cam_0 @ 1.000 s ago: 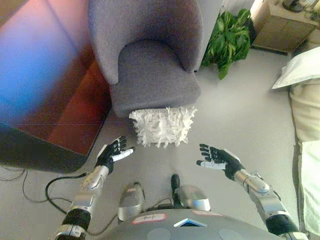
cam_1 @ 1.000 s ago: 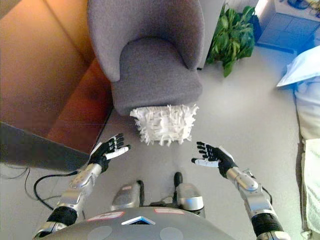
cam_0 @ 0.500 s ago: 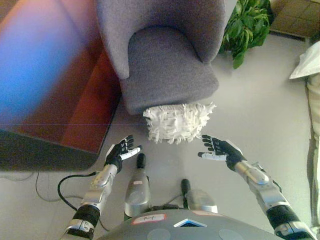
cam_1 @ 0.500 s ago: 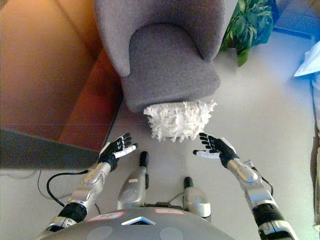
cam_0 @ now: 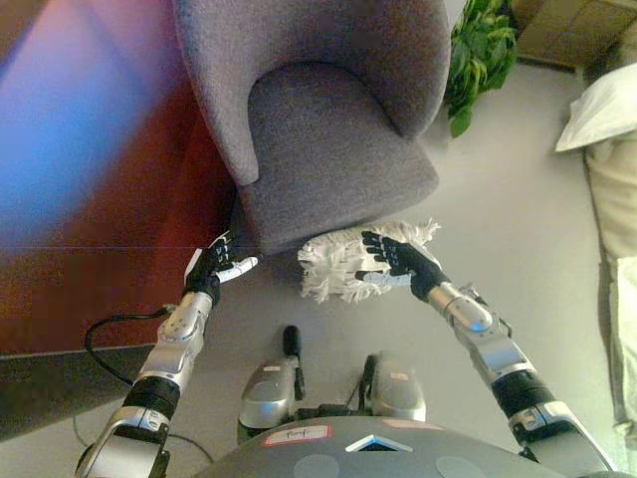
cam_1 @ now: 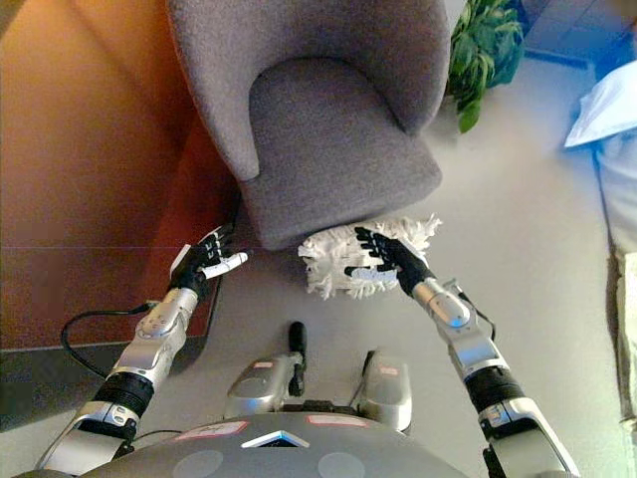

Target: Pick up the pillow and put it on the sofa.

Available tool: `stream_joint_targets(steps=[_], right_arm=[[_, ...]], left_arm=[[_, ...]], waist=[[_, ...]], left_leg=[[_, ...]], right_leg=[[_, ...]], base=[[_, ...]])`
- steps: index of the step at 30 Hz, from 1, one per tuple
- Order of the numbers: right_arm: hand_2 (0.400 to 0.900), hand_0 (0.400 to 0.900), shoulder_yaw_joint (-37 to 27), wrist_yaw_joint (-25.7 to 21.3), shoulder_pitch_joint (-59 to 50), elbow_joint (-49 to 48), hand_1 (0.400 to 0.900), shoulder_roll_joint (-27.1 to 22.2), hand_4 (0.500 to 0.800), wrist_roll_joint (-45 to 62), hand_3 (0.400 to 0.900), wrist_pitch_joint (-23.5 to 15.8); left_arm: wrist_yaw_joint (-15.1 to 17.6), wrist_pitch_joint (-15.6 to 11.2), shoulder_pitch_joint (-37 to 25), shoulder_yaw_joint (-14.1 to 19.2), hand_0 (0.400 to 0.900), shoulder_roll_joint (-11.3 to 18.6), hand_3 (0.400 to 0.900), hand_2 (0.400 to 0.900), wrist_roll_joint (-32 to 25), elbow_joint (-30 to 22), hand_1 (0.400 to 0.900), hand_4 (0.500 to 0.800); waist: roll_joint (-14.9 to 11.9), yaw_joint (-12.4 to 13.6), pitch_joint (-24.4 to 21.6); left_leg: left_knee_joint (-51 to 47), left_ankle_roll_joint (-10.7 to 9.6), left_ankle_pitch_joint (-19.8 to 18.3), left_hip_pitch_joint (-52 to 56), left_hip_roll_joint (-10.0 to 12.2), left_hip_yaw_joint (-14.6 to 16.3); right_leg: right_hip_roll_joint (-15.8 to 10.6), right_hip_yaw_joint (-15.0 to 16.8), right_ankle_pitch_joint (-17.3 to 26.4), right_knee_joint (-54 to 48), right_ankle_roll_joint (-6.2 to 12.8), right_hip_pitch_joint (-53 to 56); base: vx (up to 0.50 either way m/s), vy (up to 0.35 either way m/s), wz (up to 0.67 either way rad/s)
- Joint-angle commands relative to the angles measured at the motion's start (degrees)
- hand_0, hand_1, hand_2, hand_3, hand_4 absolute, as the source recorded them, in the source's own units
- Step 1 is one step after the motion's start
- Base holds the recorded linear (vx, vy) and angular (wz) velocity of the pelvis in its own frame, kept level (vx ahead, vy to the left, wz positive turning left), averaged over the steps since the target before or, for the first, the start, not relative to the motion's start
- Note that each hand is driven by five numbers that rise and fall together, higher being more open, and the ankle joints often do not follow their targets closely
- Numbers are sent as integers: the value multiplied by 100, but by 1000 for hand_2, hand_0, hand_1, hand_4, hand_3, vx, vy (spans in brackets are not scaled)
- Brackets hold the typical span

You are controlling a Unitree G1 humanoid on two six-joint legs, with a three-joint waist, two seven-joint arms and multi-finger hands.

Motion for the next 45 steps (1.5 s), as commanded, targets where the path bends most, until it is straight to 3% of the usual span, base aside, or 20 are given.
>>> stream_joint_targets(steps=[1,3,4,7,13,17,22,27,37,45], right_arm=[[900,900,-34,-556,-757,-176,900,-308,800,-450,900,-414],[900,900,-42,-653,-810,-211,900,-418,800,-823,900,-350],[900,900,-62,-716,-799,-229,900,-478,800,-1045,900,-347],[900,900,-48,-949,-1029,6,900,-586,800,-1410,900,-357],[900,900,-122,-1483,-1299,99,900,-1181,800,-2422,900,-381],[900,900,189,-1925,-1993,312,900,-1726,800,-3188,900,-344],[900,900,630,-2507,-3100,668,900,-2107,800,-3629,900,-229],[900,900,843,-2821,-3870,1107,900,-2204,800,-3612,900,-95],[900,900,1193,-2986,-4858,1651,900,-2361,800,-3335,900,-20],[900,900,1523,-3166,-5799,2015,900,-2586,800,-3178,900,48]], left_arm=[[125,-562,-550,54,900,129,900,900,-153,-351,900,800],[162,-557,-534,102,900,186,900,900,-161,-420,900,800],[153,-557,-539,96,900,175,900,900,-156,-430,900,800],[189,-584,-671,32,900,76,900,900,-136,-274,900,800],[172,-612,-705,-211,900,5,900,900,-244,-556,900,800],[134,-650,-909,-455,900,-35,900,900,-523,-748,900,800],[172,-714,-1244,-882,900,-103,900,900,-853,-972,900,800],[400,-787,-1662,-1101,900,-81,900,900,-773,-1004,900,800],[571,-938,-2167,-1157,900,-103,900,900,-1054,-1284,900,800],[638,-1048,-2220,-1171,900,44,900,900,-1428,-1974,900,800]], waist=[[-155,-119,82],[-266,-192,104],[-323,-201,79],[-459,-109,47],[-215,-90,295],[-10,-59,633],[197,-28,1054],[266,40,1318],[262,13,1621],[326,52,1622]], left_leg=[[-303,-501,-206,-44,-40,-652],[-303,-599,-298,-20,-27,-738],[-303,-660,-326,-20,-18,-787],[-303,-773,-356,-119,4,-868],[-301,-1032,-190,-441,519,-1431],[-217,-1090,-68,-830,681,-1635],[445,-1128,-31,-1800,561,-1556],[951,-1131,-40,-2693,398,-1425],[1819,-1169,-190,-4265,173,-1383],[2550,-1226,-328,-5655,89,-1447]], right_leg=[[-499,-63,1251,-2173,224,203],[-668,239,1938,-2747,469,158],[-634,294,1920,-2953,493,272],[-762,-63,2298,-3110,606,351],[-436,-382,1363,-2390,438,102],[-329,-411,1002,-1768,309,-385],[-405,-204,777,-842,277,-1494],[-474,22,673,-115,328,-2455],[-604,295,473,838,345,-3838],[-677,465,191,1576,284,-5101]], base=[[153,-300,34],[146,-276,45],[131,-241,40],[108,-248,34],[20,-250,65],[-100,-163,47],[-170,-42,20],[-150,-11,2],[-95,-19,3],[-46,-8,9]])
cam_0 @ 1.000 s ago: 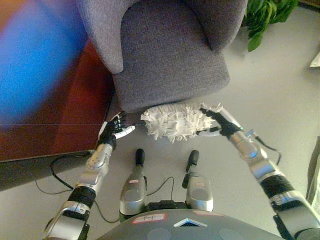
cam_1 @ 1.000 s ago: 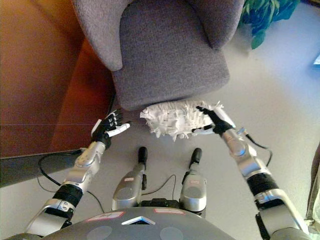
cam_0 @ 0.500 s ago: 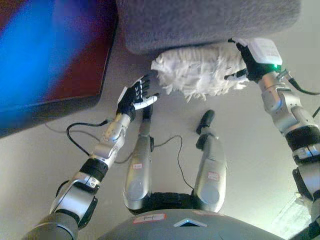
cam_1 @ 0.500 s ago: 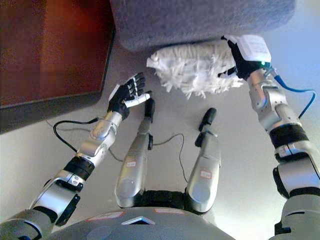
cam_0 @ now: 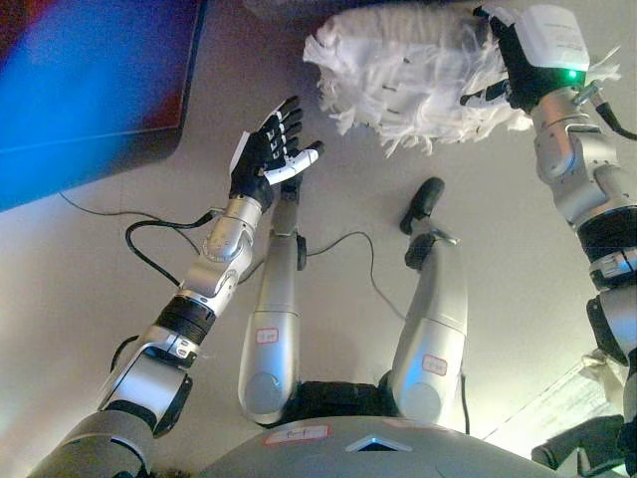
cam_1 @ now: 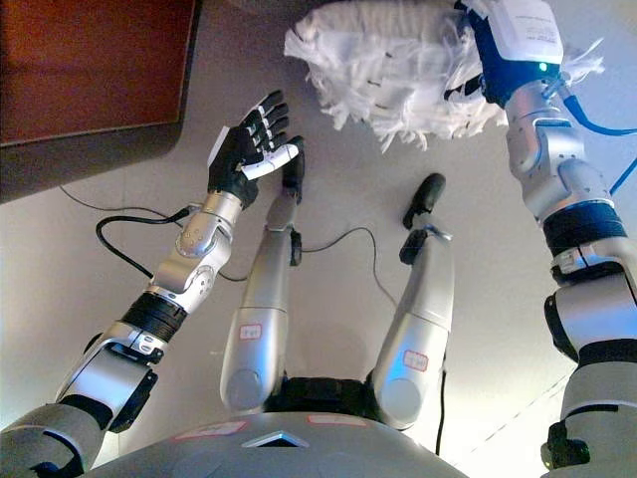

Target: Pick up the pillow and put it on the sofa.

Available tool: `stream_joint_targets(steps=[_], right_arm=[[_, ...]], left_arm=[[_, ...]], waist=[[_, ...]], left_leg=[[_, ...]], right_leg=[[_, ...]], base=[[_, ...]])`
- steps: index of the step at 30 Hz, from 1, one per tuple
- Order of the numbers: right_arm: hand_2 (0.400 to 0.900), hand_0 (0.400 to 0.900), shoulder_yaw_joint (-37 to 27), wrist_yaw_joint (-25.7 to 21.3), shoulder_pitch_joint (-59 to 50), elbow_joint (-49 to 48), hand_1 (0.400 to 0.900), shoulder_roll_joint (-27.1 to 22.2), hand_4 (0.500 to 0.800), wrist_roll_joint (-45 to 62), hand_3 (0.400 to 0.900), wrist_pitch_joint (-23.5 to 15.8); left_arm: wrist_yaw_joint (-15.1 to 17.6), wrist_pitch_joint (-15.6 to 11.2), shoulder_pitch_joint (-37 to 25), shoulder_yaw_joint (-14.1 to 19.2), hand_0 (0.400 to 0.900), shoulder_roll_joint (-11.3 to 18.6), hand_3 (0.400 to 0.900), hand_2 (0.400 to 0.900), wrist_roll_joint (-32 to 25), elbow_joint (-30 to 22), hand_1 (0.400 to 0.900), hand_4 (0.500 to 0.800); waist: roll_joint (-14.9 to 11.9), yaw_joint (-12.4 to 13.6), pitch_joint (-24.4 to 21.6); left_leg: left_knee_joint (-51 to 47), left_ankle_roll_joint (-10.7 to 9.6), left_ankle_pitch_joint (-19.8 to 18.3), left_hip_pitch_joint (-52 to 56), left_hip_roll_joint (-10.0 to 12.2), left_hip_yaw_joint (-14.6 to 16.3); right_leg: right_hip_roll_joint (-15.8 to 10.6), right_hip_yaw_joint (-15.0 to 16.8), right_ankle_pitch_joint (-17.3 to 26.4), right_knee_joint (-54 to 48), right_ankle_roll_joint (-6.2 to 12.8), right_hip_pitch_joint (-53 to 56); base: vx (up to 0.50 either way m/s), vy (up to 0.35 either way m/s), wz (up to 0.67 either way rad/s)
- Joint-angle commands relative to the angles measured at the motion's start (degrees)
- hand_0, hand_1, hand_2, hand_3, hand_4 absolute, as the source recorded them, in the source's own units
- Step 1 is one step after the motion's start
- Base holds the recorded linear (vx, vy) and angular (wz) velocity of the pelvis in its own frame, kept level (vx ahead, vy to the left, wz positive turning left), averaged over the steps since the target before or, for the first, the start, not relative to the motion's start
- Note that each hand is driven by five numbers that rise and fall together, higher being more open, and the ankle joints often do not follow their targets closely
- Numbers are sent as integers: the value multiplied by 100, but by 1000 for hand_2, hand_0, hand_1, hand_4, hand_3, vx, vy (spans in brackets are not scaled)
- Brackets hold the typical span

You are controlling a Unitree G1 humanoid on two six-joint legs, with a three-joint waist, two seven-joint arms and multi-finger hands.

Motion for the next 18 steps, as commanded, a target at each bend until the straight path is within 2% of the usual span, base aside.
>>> stream_joint_targets(steps=[1,6,12,13,14,15,18], right_arm=[[900,900,292,-424,-852,-74,900,-580,800,258,900,-55],[900,900,600,-341,-1279,98,900,-652,800,370,900,-26],[900,900,958,-306,-1651,454,900,-547,800,390,900,7],[900,900,1025,-314,-1698,532,900,-512,800,365,900,33],[863,863,1104,-311,-1767,584,863,-481,778,347,863,48],[400,400,1202,-238,-1836,609,400,-457,500,338,400,59],[400,400,1422,-121,-2033,479,400,-416,500,290,400,81]], left_arm=[[31,-520,29,87,900,137,900,900,-275,-814,900,800],[64,-513,120,109,900,200,900,900,-528,-1076,900,800],[86,-472,230,54,900,246,900,900,-597,-1115,900,800],[99,-458,233,28,900,242,900,900,-597,-1084,900,800],[112,-456,225,14,900,261,900,900,-592,-1071,900,800],[119,-451,220,27,900,294,900,900,-597,-1080,900,800],[152,-417,198,62,900,305,900,900,-548,-1014,900,800]], waist=[[28,55,-9],[2,116,-9],[-45,178,-9],[-64,171,-9],[-72,180,-9],[-86,182,-9],[-145,185,-11]], left_leg=[[385,-6,-704,-270,36,87],[772,-35,-779,-864,-57,66],[962,-65,-793,-1246,-144,-3],[1025,-73,-992,-1176,-148,6],[1025,-77,-996,-1178,-151,1],[1041,-76,-1001,-1196,-154,6],[957,-79,-971,-1167,-162,5]], right_leg=[[-93,229,153,679,499,-452],[-147,328,1,1066,446,-1043],[-203,386,-85,1264,422,-1427],[-216,407,-302,1349,477,-1343],[-211,413,-314,1360,472,-1353],[-202,418,-316,1364,466,-1361],[-191,372,-298,1293,465,-1309]], base=[[-27,11,5],[-9,5,5],[24,-3,5],[117,-31,9],[121,-21,5],[0,0,0],[8,-1,-1]])
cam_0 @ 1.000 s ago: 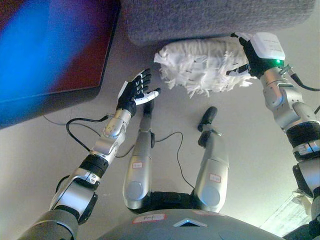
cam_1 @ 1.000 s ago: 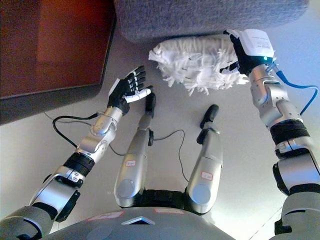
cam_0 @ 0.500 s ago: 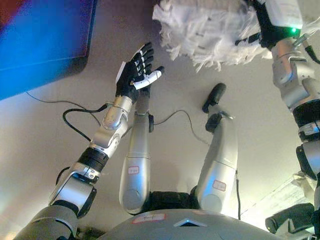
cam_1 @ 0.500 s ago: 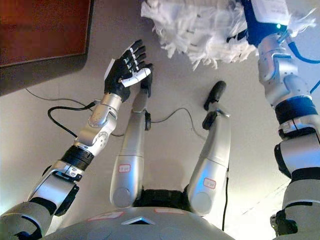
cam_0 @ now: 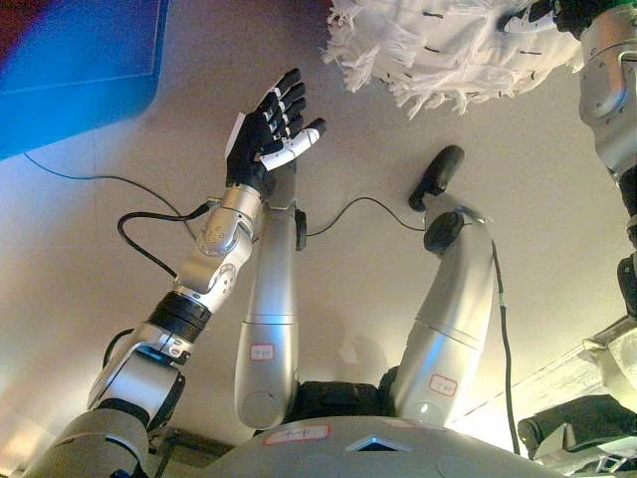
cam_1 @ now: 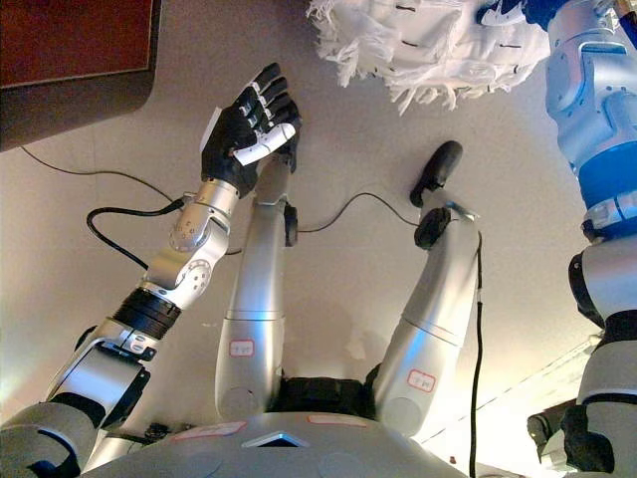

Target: Pick up the pillow and put it on the sofa.

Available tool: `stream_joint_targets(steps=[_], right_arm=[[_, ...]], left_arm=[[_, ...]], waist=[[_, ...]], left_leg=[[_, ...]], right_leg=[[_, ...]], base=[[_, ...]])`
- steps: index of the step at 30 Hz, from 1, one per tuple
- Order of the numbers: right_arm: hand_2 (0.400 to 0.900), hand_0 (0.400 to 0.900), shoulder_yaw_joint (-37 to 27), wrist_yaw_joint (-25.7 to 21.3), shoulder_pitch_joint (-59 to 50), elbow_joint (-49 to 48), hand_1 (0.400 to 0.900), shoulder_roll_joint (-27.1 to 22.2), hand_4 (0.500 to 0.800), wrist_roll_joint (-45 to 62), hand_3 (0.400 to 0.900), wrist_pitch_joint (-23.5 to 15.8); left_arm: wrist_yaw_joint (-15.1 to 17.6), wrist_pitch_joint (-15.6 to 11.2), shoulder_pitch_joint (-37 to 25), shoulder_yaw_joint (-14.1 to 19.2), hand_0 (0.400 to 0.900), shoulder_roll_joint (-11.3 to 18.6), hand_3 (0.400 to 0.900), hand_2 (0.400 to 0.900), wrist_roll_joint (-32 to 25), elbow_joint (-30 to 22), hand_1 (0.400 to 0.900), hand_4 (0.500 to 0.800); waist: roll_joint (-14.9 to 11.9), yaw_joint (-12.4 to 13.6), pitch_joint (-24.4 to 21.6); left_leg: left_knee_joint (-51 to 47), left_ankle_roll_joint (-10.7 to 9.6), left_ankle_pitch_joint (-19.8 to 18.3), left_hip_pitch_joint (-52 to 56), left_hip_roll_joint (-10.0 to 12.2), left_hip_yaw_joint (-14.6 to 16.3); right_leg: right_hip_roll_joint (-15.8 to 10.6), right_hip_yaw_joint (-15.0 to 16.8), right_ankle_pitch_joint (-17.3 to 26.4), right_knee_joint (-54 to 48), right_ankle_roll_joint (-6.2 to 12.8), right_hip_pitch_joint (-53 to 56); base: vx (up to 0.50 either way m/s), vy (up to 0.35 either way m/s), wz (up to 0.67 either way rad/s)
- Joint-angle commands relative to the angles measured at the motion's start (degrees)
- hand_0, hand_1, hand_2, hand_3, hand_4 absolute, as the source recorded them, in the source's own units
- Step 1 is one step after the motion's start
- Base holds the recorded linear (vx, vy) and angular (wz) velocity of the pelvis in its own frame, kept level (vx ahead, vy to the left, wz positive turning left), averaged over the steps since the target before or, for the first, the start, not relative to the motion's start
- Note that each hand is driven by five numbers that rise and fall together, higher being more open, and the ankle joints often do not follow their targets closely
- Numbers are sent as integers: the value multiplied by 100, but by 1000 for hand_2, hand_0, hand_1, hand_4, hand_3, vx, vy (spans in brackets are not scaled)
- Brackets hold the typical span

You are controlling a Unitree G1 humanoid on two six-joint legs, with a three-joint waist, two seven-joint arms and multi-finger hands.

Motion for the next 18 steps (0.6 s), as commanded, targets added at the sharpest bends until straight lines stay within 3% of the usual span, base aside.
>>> stream_joint_targets(steps=[1,6,7,8,10,11,18], right_arm=[[400,400,473,-8,-659,-99,400,-63,500,-7,400,10],[400,400,538,-10,-762,-234,400,-56,500,-55,400,7],[400,400,529,17,-790,-370,400,-70,500,-114,400,21],[400,400,503,-2,-779,-415,400,-57,500,-130,400,14],[400,400,467,-1,-785,-490,400,-54,500,-148,400,14],[400,400,467,2,-777,-527,400,-52,500,-167,400,6],[400,400,299,-29,-714,-794,400,-77,500,-234,400,48]], left_arm=[[59,-389,205,152,900,63,900,900,5,-573,900,800],[51,-376,168,141,900,66,900,900,36,-517,900,800],[50,-372,143,160,900,65,900,900,44,-504,900,800],[57,-370,131,164,900,52,900,900,52,-461,900,800],[66,-376,112,189,900,42,900,900,53,-432,900,800],[67,-376,105,192,900,29,900,900,43,-409,900,800],[214,-371,128,348,900,-93,900,900,21,-268,900,800]], waist=[[-107,170,-9],[-141,161,-11],[-152,163,-8],[-165,142,-12],[-167,144,-8],[-179,124,-14],[-186,113,-45]], left_leg=[[-124,53,-716,184,-2,128],[-255,52,-671,288,0,108],[-328,56,-463,246,-11,74],[-275,53,-657,333,-6,90],[-332,58,-455,279,-16,64],[-284,57,-651,361,-11,81],[-370,59,-588,419,-18,89]], right_leg=[[-13,133,-16,262,572,22],[12,131,-9,144,579,118],[40,114,185,41,525,87],[44,137,-10,104,582,171],[56,126,176,16,527,124],[49,140,-22,88,581,207],[73,135,-14,40,575,273]], base=[[0,0,0],[-17,7,-1],[9,5,-4],[5,12,-6],[0,0,0],[0,0,0],[13,-4,0]])
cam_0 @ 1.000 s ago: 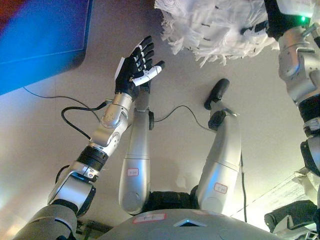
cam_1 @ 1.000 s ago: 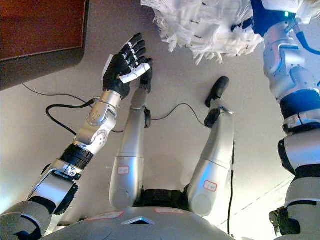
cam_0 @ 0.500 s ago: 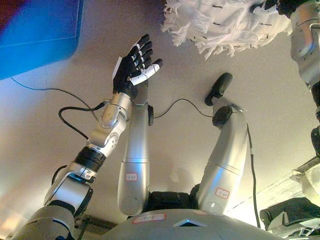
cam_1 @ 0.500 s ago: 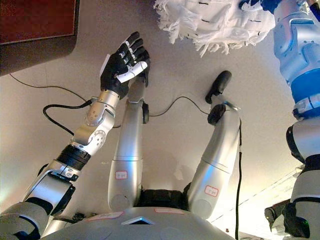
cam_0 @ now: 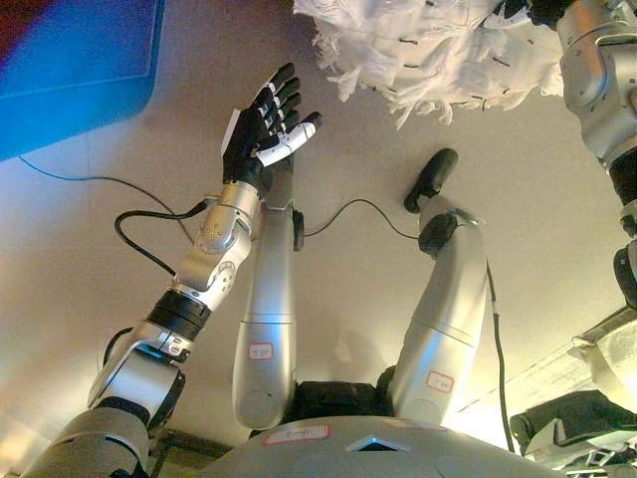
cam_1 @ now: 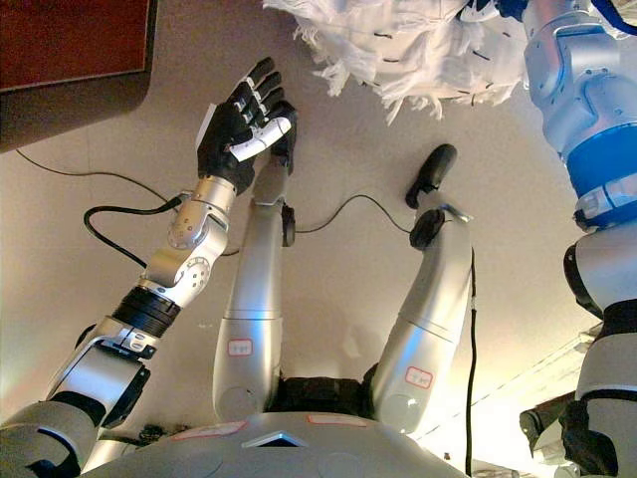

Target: Pick up the pillow and put it on the sofa.

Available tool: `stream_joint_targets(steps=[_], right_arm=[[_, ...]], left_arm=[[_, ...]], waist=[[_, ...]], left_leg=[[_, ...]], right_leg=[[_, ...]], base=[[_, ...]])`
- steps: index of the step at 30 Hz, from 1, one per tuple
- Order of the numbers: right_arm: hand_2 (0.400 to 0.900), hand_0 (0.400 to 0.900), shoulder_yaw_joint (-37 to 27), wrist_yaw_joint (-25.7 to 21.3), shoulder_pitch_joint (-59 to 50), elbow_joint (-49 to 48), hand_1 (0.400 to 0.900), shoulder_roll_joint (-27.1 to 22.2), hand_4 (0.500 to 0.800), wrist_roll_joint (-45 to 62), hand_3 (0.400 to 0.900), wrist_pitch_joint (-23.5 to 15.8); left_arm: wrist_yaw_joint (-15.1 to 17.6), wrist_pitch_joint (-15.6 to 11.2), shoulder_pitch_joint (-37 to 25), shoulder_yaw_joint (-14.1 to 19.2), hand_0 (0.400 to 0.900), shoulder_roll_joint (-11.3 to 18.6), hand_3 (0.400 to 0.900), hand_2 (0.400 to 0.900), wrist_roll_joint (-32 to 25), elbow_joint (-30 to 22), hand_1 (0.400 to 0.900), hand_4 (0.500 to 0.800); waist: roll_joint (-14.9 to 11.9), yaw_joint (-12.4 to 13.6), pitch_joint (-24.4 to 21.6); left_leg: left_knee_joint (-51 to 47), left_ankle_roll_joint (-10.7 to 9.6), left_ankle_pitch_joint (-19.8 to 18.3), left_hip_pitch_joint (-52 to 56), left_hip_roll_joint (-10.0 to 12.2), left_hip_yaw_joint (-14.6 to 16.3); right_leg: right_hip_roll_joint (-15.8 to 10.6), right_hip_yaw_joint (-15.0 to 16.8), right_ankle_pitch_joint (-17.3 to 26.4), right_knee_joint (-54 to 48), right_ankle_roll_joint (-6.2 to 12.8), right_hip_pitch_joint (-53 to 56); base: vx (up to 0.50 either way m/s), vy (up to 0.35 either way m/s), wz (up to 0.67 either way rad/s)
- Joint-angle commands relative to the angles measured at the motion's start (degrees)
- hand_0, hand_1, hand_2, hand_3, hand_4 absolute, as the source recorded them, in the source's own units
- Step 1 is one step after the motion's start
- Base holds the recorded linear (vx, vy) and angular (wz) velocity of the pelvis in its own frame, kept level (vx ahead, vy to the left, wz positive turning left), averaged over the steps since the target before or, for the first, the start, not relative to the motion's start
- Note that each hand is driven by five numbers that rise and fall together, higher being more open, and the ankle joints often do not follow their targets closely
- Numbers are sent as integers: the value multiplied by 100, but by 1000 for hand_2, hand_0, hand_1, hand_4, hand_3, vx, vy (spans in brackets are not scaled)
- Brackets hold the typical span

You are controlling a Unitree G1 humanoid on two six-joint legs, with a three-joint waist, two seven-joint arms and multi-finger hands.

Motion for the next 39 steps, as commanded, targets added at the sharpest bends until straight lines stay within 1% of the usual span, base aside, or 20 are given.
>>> stream_joint_targets(steps=[1,3,4,6,11,14,19,26,29,31,37,39], right_arm=[[400,400,-156,-329,-391,-678,400,-286,500,-5,400,-41],[400,400,-273,-359,-281,-833,400,-300,500,-46,400,-29],[400,400,-366,-379,-213,-942,400,-318,500,-65,400,-21],[400,400,-534,-420,-72,-1083,400,-339,500,-89,400,-15],[400,400,-969,-510,299,-1522,400,-375,500,-137,400,-27],[400,400,-1150,-547,467,-1704,400,-375,500,-144,400,-39],[400,400,-1595,-646,912,-2225,400,-418,500,-235,400,-65],[400,400,-2395,-768,1925,-3053,400,-424,500,-398,400,-160],[400,400,-2730,-767,2391,-3389,400,-359,500,-418,400,-219],[400,400,-2997,-756,2768,-3673,400,-307,500,-435,400,-272],[400,400,-3768,-594,3934,-4492,400,-57,500,-372,400,-503],[400,400,-4013,-477,4203,-4783,400,10,500,-246,400,-598]], left_arm=[[157,-364,183,331,900,-93,900,900,32,-260,900,800],[266,-349,199,429,900,-142,900,900,102,-160,900,800],[318,-346,198,466,900,-163,900,900,145,-106,900,800],[368,-337,177,523,900,-209,900,900,179,10,900,800],[463,-256,108,546,900,-276,900,900,373,304,900,800],[492,-240,70,535,900,-296,900,900,434,420,900,800],[504,-146,68,540,900,-344,900,900,638,657,900,800],[538,-20,290,692,900,-370,900,900,1028,1101,900,800],[483,8,471,820,900,-380,900,900,1135,1327,900,800],[448,18,666,947,900,-325,900,900,1239,1296,900,800],[110,112,1405,1288,900,-327,900,900,1454,1300,900,800],[-19,137,1657,1368,900,-312,900,900,1495,1195,900,800]], waist=[[-68,90,-47],[-73,88,-55],[-67,103,-32],[-74,76,-53],[-102,10,-106],[-112,-8,-122],[-143,-64,-192],[-229,-149,-409],[-284,-183,-582],[-310,-197,-746],[-377,-217,-1366],[-414,-207,-1576]], left_leg=[[-402,-14,-544,306,-40,19],[-433,-9,-530,366,-38,25],[-487,-2,-341,347,-39,11],[-498,5,-336,444,-35,27],[-635,30,-310,795,54,74],[-729,40,-288,1015,68,81],[-994,47,-244,1681,107,109],[-1461,54,-223,3008,178,116],[-1785,56,-156,3619,257,135],[-2052,55,-131,4045,351,172],[-2798,47,-61,5129,587,307],[-3049,20,-42,5486,647,356]], right_leg=[[53,145,-58,170,543,79],[59,161,-44,137,545,151],[69,146,144,62,493,128],[80,140,162,26,495,227],[149,106,246,-244,513,635],[187,84,295,-391,516,875],[199,-6,401,-828,543,1609],[345,-248,558,-1724,530,3204],[421,-375,747,-2256,549,3919],[458,-471,865,-2651,584,4433],[573,-617,1245,-3801,715,5674],[610,-659,1338,-4169,751,6059]], base=[[0,0,0],[-53,26,-5],[-106,43,-9],[-58,31,-9],[-17,15,-11],[-8,1,-8],[19,0,-5],[93,1,-4],[143,16,-10],[181,12,-12],[204,19,-14],[218,17,-16]])
